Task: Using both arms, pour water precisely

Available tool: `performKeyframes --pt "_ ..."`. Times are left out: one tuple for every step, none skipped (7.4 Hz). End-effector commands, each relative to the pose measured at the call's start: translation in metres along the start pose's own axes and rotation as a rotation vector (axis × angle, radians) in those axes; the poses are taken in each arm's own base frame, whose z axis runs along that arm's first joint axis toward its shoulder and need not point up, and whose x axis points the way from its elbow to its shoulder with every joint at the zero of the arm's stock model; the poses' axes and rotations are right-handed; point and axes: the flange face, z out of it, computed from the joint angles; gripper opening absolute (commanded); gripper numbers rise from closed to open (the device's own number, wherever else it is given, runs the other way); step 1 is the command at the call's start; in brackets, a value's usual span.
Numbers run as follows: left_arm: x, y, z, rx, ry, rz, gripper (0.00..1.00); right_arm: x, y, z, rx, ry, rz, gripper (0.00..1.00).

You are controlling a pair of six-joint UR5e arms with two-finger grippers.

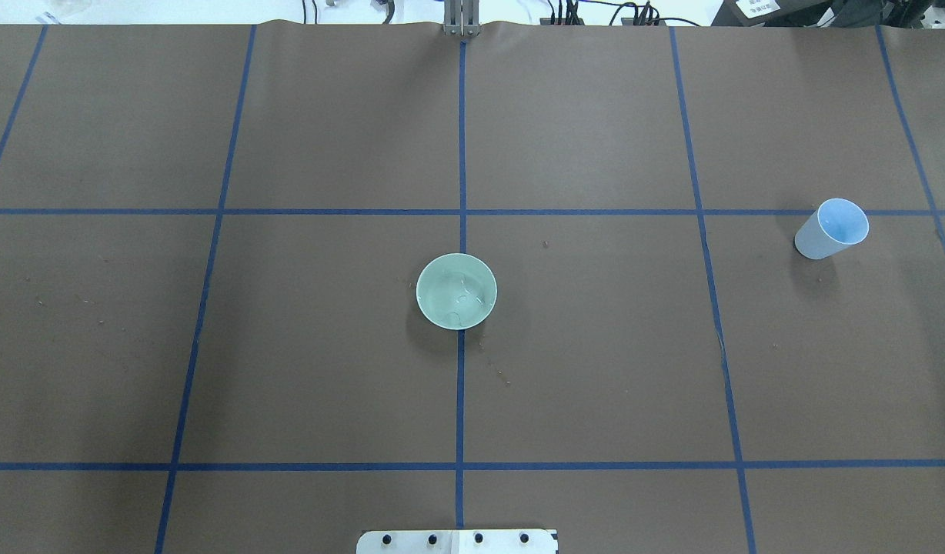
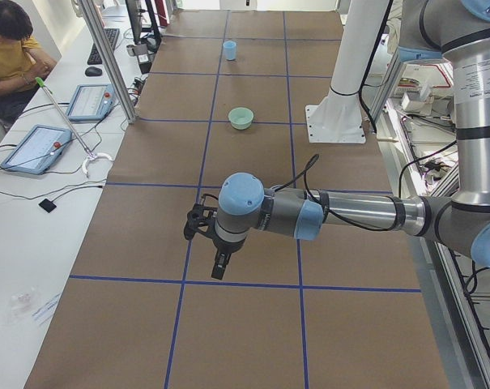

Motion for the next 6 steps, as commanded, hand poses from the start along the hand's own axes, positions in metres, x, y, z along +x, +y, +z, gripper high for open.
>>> performKeyframes --pt "0.045 -0.061 -0.002 0.110 0.040 0.084 1.00 0.000 0.000 0.000 0.001 0.002 -0.003 1.00" --pt "0.084 -0.081 0.015 0.087 0.086 -0.031 1.00 0.000 0.000 0.000 -0.001 0.002 -0.001 1.00" --pt "0.119 -0.105 0.025 0.080 0.119 -0.082 1.00 0.000 0.000 0.000 -0.001 0.002 -0.001 1.00" --pt "0.144 -0.120 0.033 0.069 0.143 -0.146 1.00 -0.001 0.000 0.001 -0.002 0.001 -0.002 1.00" --pt "0.180 -0.124 0.050 0.122 0.107 -0.074 1.00 -0.001 -0.001 0.001 -0.001 0.000 -0.006 1.00" --pt "0.229 -0.118 0.088 0.151 0.099 -0.064 1.00 -0.001 0.000 0.001 -0.002 0.000 -0.005 1.00"
